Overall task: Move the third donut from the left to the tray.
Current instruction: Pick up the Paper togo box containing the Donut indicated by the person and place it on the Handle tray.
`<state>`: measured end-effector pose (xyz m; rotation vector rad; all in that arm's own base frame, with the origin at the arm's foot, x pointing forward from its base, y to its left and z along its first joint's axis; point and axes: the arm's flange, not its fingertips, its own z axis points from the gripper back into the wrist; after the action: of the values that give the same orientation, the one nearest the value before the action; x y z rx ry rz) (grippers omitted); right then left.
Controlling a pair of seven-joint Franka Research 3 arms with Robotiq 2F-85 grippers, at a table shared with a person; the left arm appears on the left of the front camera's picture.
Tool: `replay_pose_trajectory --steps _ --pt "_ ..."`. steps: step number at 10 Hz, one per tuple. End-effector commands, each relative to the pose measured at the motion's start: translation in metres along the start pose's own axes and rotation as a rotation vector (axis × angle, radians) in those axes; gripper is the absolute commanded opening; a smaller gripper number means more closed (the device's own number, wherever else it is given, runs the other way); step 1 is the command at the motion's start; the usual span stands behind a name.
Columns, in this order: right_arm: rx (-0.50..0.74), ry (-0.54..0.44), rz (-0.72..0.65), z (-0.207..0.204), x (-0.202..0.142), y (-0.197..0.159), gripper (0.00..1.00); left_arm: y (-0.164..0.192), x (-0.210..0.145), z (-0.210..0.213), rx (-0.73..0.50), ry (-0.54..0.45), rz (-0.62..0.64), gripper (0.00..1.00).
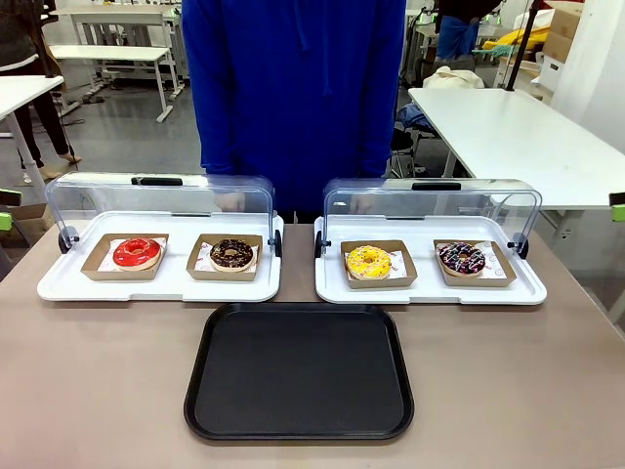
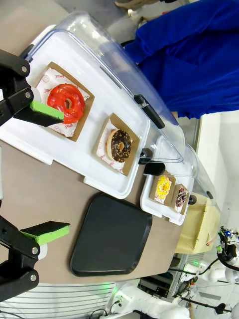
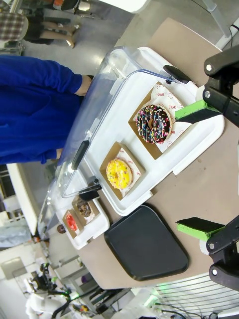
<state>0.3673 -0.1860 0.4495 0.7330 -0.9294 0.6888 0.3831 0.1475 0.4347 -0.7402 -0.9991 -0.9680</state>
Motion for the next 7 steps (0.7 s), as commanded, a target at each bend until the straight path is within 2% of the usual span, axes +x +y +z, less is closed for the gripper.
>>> replay_pose_trajectory --steps 1,7 --pt "0.000 -0.031 0.026 -0.0001 0.0039 -0.0041 1.00 0.0001 -0.0004 0.0013 -0.008 -0.008 -0.007 1.00" --pt "0.000 -0.031 0.026 -0.0001 0.0039 -0.0041 1.00 0.0001 -0.0004 0.0013 -0.008 -0.008 -0.007 1.00"
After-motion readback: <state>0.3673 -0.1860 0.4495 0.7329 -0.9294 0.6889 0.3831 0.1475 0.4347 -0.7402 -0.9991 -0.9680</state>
